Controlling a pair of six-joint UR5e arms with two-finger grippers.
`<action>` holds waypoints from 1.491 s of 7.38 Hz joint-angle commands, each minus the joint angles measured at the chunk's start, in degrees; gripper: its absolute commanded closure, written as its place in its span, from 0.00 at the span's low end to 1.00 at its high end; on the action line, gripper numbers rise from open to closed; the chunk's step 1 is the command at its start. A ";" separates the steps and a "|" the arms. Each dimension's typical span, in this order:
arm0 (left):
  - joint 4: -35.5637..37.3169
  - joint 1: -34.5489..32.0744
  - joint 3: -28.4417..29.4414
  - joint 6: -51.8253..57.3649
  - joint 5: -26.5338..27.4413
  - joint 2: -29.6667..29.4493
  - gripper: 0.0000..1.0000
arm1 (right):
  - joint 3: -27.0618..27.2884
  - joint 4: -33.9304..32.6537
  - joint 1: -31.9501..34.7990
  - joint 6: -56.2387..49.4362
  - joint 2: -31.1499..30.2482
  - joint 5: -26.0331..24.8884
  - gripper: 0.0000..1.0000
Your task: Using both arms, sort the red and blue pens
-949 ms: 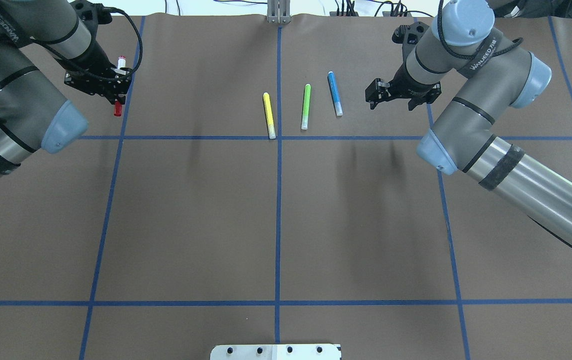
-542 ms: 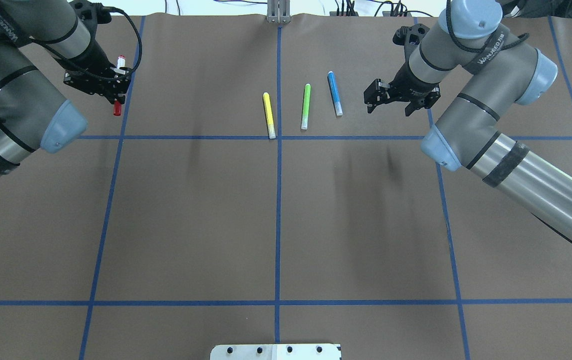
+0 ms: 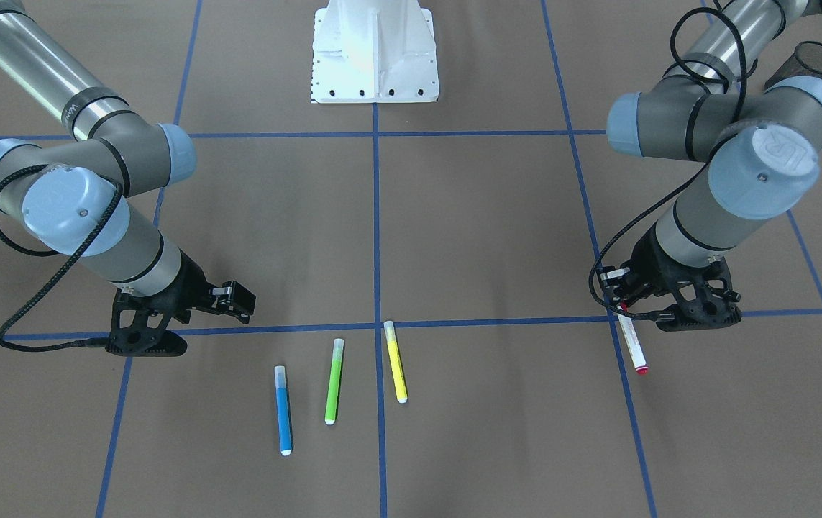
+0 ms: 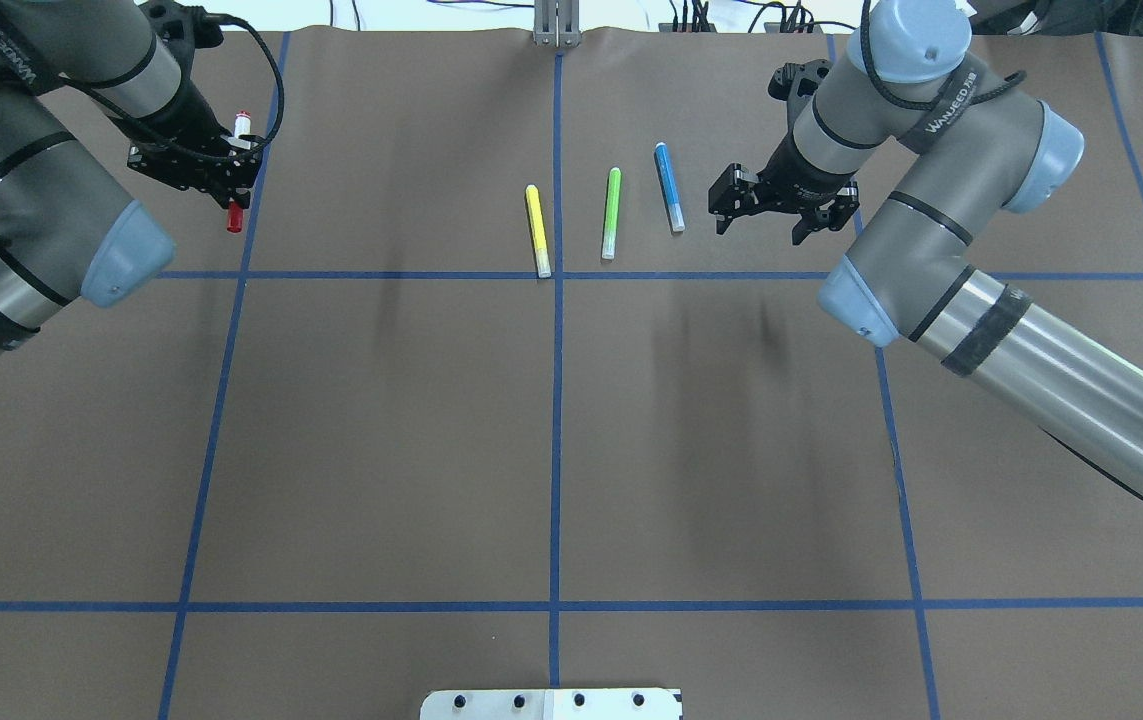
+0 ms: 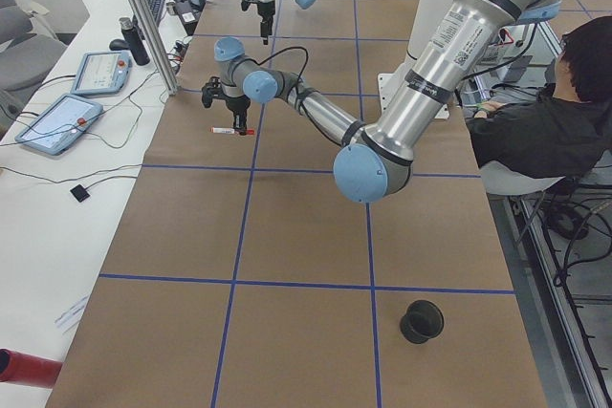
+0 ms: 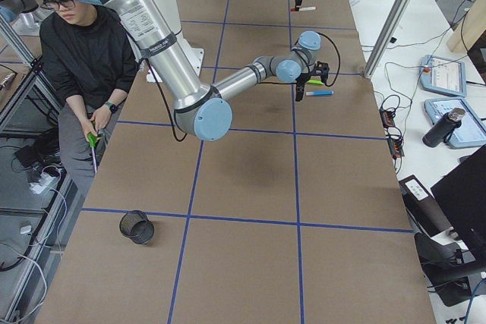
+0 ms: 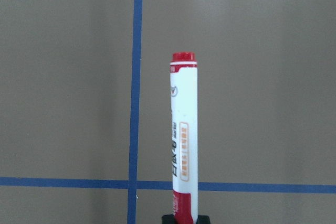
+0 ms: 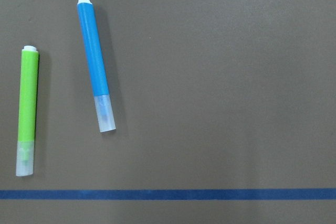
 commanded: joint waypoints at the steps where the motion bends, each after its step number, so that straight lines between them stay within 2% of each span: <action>1: -0.19 0.00 -0.03 0.00 0.00 0.41 1.00 | -8.82 -1.92 -0.07 -3.58 6.88 0.24 0.00; 3: -0.28 0.00 0.15 0.09 0.09 0.41 1.00 | -13.04 -5.67 0.37 -13.33 9.08 -0.29 0.00; 4: -0.28 0.00 0.15 0.09 0.09 0.50 1.00 | -17.42 -8.31 0.29 -13.63 13.28 -0.99 0.00; 6: -0.28 0.00 0.23 0.09 0.09 0.59 1.00 | -21.85 -8.17 0.37 -19.05 15.08 -0.73 0.00; 8: -0.37 0.00 0.32 0.09 0.09 0.59 1.00 | -21.60 -6.86 -0.41 -19.08 15.78 -0.82 0.00; 9: -0.37 0.00 0.24 0.09 0.09 0.59 1.00 | -21.94 -3.37 -0.76 -18.65 15.87 -1.17 0.00; 11: -0.37 0.00 0.32 0.09 0.09 0.59 1.00 | -29.55 -1.33 -1.55 -18.73 21.20 -3.27 0.01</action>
